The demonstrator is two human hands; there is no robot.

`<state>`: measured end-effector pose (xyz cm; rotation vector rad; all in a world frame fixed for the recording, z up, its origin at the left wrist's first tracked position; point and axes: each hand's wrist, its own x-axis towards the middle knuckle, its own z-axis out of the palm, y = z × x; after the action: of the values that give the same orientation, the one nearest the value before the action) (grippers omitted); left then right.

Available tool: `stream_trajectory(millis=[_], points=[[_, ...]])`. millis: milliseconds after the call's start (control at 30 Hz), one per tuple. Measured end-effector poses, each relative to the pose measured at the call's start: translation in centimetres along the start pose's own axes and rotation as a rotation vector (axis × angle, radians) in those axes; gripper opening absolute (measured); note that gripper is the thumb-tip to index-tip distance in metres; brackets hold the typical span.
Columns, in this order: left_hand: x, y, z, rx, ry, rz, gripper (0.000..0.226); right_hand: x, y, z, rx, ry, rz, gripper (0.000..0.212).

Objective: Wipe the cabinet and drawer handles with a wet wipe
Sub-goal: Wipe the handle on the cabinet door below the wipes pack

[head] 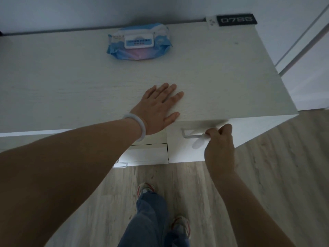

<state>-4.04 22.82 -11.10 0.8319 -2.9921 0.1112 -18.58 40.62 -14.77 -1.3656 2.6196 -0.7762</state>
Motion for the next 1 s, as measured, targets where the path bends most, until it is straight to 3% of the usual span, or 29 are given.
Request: stream_trajectory(millis=[233,333,400,500,733,1000], points=[[0.0,0.0,-0.1,0.025,-0.021,-0.001,0.066,0.1,-1.1,-0.3,-0.079,-0.086,-0.149,0.014],[0.0,0.1,-0.3,0.026,-0.026,-0.004,0.065,-0.1,-1.0,0.0,0.036,-0.195,-0.216,0.014],[0.0,0.2,-0.4,0.026,-0.03,-0.011,0.066,-0.4,-1.1,-0.2,0.22,-0.206,-0.172,0.021],[-0.1,0.2,-0.5,0.026,-0.045,-0.015,0.067,-1.1,-1.3,-0.7,0.379,-0.071,-0.039,0.02],[-0.1,0.0,-0.4,0.026,-0.058,-0.01,0.068,-3.2,-1.0,-1.4,0.429,-0.087,0.091,0.024],[-1.5,0.6,-0.7,-0.065,-0.071,-0.06,0.066,-6.2,-3.0,-2.6,0.648,-0.047,0.338,0.017]])
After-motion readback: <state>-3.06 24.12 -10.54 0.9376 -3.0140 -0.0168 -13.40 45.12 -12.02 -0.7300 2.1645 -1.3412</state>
